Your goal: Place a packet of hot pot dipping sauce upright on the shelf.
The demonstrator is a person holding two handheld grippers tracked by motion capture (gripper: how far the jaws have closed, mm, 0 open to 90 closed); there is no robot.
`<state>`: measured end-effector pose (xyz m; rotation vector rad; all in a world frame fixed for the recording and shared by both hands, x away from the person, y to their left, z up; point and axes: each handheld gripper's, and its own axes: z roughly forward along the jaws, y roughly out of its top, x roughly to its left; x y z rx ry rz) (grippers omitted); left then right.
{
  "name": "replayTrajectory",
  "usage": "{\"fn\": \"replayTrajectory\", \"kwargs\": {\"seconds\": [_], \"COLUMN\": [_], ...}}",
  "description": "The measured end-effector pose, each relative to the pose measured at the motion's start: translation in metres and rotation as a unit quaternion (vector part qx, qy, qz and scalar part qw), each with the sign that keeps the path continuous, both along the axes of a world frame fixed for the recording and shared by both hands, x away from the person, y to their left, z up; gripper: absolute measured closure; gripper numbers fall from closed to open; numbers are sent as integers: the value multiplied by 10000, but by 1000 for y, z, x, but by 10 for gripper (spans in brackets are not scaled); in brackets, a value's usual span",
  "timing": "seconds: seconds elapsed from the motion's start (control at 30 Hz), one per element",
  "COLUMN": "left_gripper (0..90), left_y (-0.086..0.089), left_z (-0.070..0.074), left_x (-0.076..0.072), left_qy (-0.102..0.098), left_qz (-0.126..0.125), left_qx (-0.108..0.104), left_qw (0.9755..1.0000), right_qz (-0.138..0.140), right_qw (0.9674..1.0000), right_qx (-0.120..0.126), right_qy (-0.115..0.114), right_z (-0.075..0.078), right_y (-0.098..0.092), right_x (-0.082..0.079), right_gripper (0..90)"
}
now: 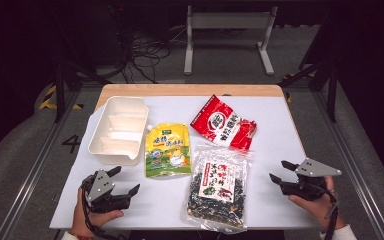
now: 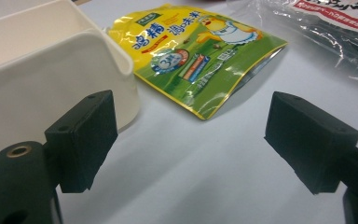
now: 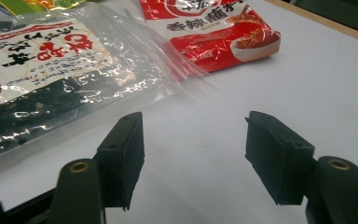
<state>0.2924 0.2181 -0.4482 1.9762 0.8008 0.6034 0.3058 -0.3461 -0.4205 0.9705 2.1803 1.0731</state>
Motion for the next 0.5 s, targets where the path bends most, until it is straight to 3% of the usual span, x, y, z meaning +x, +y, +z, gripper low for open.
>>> {"fn": "replayTrajectory", "kwargs": {"seconds": [0.27,0.5], "left_gripper": [192,255], "left_y": [11,15], "left_z": [-4,9], "left_x": [-9,-15], "left_qy": [114,-120], "left_qz": [113,168], "left_qx": [-61,-67], "left_qw": [9999,9998], "right_qz": [29,184], "right_qw": [9998,9997], "right_qx": [204,162], "right_qy": [-20,3], "right_z": [4,5], "right_y": [1,14], "right_x": [14,31], "right_gripper": [364,366]}}
